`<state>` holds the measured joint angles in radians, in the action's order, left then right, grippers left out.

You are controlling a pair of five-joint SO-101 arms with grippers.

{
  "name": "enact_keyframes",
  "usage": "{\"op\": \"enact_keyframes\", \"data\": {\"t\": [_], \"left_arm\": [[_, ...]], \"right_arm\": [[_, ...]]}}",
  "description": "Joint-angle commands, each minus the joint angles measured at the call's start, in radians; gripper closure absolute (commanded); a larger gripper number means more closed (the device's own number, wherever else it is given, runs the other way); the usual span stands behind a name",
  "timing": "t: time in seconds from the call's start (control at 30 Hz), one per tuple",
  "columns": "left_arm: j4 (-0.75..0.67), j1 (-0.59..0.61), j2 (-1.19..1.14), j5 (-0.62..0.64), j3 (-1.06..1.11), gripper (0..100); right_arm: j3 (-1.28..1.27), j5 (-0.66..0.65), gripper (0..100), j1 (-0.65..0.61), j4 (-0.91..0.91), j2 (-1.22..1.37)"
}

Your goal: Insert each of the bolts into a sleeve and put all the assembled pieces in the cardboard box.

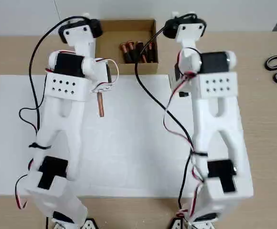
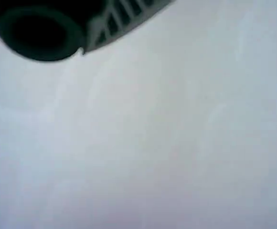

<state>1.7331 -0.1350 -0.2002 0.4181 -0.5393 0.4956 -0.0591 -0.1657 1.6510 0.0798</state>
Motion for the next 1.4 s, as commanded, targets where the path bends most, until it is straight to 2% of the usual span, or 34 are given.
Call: {"op": "enact_keyframes", "data": {"t": [0.0,0.17,0.3,0.43,0.63,0.73,1.0,1.1,1.2,1.37], "left_arm": [[0.018,0.012,0.077,0.015,-0.048,99],[0.017,0.026,0.071,0.169,-0.05,99],[-0.049,0.035,0.078,0.172,-0.05,99],[-0.08,0.031,0.078,0.172,-0.05,99],[-0.081,-0.005,0.071,0.16,-0.047,99],[-0.11,-0.038,0.069,0.092,-0.045,99],[-0.166,-0.114,0.069,0.074,-0.045,99],[-0.175,-0.118,0.074,0.078,-0.047,99],[-0.241,-0.11,0.081,0.13,-0.058,99],[-0.256,-0.117,0.178,0.13,-0.127,99]], "right_arm": [[-0.064,0.011,99.0,-0.002,-0.027,-0.202],[-0.301,0.009,99.0,-0.002,-0.171,-0.467],[-0.592,0.003,99.1,-0.019,-0.387,-0.704],[-0.913,-0.003,99.2,-0.044,-0.697,-0.862],[-1.287,-0.149,99.5,-0.05,-1.055,-0.987],[-1.422,-0.183,99.5,-0.05,-1.176,-1.027],[-1.623,-0.025,99.5,-0.111,-1.224,-1.129],[-1.682,-0.012,99.5,-0.151,-1.225,-1.181],[-1.743,-0.011,99.5,-0.213,-1.227,-1.242],[-1.807,-0.011,99.5,-0.288,-1.219,-1.331]]}}
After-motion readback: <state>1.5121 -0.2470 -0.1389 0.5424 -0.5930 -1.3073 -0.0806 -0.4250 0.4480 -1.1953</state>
